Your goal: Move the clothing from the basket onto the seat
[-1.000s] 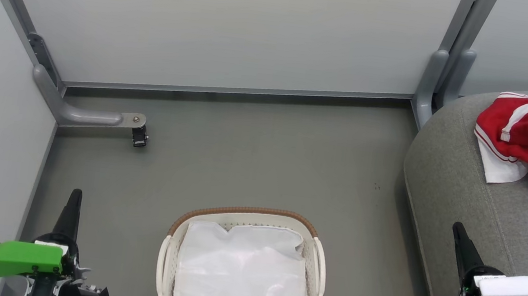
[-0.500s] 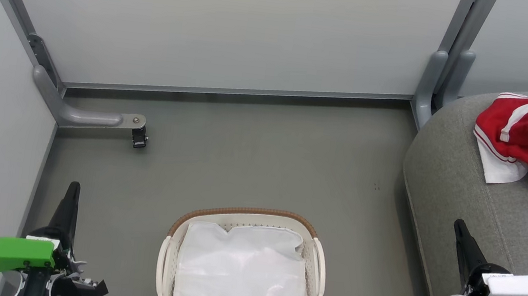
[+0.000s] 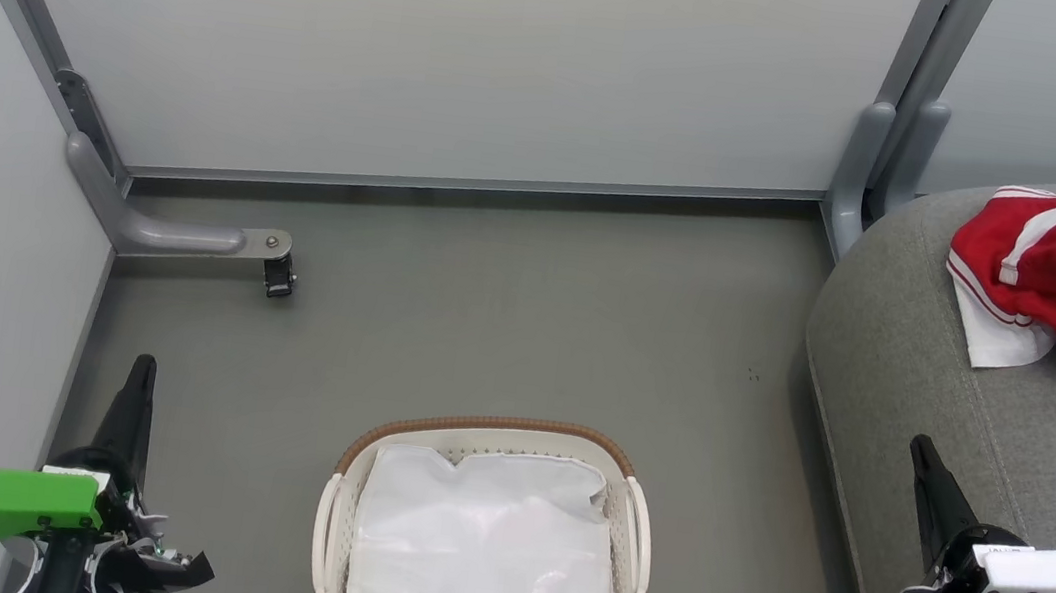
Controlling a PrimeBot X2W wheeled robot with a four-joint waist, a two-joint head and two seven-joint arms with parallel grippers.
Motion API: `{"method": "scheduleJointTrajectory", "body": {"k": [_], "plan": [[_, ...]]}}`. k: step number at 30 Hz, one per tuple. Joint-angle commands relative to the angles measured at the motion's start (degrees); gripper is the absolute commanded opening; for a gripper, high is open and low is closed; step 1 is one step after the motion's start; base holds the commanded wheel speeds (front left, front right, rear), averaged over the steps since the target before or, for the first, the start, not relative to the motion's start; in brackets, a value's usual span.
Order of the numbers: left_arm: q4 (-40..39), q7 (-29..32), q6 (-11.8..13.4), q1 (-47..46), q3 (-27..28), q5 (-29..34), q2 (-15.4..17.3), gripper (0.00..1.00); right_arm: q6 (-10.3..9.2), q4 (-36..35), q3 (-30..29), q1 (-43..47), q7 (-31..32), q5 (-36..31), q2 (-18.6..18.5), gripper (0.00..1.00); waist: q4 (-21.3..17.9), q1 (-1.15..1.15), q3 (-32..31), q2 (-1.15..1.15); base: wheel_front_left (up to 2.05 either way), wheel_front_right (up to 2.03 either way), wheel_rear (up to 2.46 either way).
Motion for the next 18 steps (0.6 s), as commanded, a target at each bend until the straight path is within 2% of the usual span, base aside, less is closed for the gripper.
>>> {"method": "scheduleJointTrajectory", "body": {"k": [1,18], "plan": [[-0.12,0.20,-0.26,-0.57,0.11,-0.21,-0.01,0.00,-0.04,-0.22,-0.17,-0.42,0.20,0.14,-0.29,0.00,0.00,0.00,0.00,0.00,0.00,0.00,0.00],[-0.13,0.19,-0.26,-0.57,0.09,-0.23,-0.01,0.00,-0.04,-0.21,-0.28,-0.44,0.25,-0.03,-0.18,0.00,0.00,0.00,0.00,0.00,0.00,0.00,0.00]]}}
